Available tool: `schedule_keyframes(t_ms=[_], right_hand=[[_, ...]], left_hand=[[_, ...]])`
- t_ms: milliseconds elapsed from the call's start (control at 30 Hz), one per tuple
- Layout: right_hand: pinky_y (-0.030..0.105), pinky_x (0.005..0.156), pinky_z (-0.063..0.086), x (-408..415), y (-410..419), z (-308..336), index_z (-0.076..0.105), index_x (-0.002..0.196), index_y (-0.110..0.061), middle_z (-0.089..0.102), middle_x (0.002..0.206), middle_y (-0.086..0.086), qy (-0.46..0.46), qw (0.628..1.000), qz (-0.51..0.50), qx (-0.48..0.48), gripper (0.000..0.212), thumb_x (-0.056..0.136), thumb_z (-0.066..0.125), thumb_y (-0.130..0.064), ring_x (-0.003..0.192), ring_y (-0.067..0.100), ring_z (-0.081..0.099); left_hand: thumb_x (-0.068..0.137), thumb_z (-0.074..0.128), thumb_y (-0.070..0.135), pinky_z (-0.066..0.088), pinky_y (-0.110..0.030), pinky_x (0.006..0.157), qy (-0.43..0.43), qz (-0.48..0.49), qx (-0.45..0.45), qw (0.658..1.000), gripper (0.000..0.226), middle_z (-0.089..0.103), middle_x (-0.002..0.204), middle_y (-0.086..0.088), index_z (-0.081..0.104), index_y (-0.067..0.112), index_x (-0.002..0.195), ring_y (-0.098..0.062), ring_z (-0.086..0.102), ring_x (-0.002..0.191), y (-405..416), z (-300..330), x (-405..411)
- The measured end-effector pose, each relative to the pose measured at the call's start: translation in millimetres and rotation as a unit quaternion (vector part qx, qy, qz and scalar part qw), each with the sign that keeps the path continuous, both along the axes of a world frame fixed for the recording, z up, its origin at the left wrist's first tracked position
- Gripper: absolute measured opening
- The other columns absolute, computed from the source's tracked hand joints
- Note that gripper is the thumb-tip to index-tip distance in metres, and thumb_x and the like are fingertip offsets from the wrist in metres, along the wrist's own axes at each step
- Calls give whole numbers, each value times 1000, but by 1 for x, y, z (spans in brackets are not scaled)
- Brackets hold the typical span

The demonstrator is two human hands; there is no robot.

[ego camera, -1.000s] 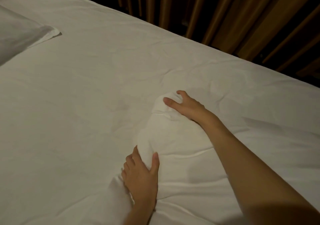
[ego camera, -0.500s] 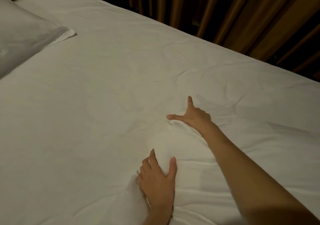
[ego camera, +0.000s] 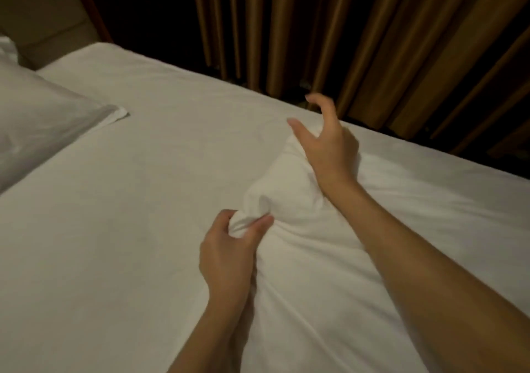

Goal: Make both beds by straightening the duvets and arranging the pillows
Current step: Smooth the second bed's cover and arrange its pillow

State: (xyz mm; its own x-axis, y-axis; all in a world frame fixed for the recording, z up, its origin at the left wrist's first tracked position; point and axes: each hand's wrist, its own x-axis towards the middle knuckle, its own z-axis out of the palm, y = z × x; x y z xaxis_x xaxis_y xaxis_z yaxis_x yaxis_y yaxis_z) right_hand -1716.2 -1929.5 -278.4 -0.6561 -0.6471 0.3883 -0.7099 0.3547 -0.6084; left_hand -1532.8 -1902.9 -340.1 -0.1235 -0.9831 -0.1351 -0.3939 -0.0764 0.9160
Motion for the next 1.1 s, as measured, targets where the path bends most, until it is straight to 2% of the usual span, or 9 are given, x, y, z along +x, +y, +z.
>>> schedule_keyframes(t_ms=[100,167,267,333,533,733,900,1033,1100], right_hand=[[33,60,40,2,-32,-6,46,136,-28,53,64,4,78,996,38,9,46,95,48,-49,62,24,53],[35,65,46,5,-42,-47,44,138,-27,52,64,4,81,993,59,68,46,97,44,-47,64,29,58],[36,71,49,-2,-47,-114,39,139,-25,50,59,4,72,982,64,163,45,99,39,-46,64,31,59],[33,67,40,-8,-51,-148,40,137,-23,41,52,-1,62,980,57,179,45,99,40,-46,62,31,56],[36,70,39,-21,-59,-205,44,128,-23,44,55,-3,-22,985,43,163,40,97,42,-49,69,30,56],[35,77,36,-29,-59,-196,44,127,-20,53,64,-4,-84,977,33,191,42,100,30,-49,80,29,58],[38,85,39,-24,-55,-198,42,132,-17,70,101,5,-51,974,32,217,49,100,25,-50,95,33,62],[34,68,33,-19,-57,-197,50,116,-15,59,67,1,-13,978,36,205,42,102,26,-46,81,34,62],[33,62,32,-15,-63,-188,53,107,-13,48,55,0,45,990,44,126,38,101,31,-43,65,35,60]], left_hand=[[75,71,50,44,-32,64,-3,49,-25,999,29,64,65,10,59,24,73,-13,62,69,-22,-9,4],[81,63,53,38,-32,64,-72,62,-11,995,31,64,70,8,57,23,79,-21,62,76,-21,-42,6],[88,32,65,38,-33,64,-205,41,-6,978,44,64,80,-4,48,24,90,-30,61,83,-10,-104,-3],[85,13,65,43,-38,67,-229,57,-32,971,56,62,82,-6,48,22,93,-32,59,81,-10,-135,-9],[92,21,44,39,-41,71,-264,84,-82,957,56,62,93,-14,58,5,107,-35,57,84,-16,-188,-21],[89,15,41,36,-42,72,-280,88,-87,952,61,59,94,-17,58,3,108,-36,54,84,-16,-199,-23],[87,14,41,32,-39,72,-284,92,-81,951,62,58,95,-16,58,3,109,-35,53,85,-16,-200,-23],[89,18,37,33,-39,70,-290,84,-80,950,55,59,92,-15,59,3,106,-34,55,80,-16,-204,-23],[90,19,35,34,-38,70,-289,92,-90,949,54,59,92,-14,60,4,107,-34,55,80,-16,-204,-23]])
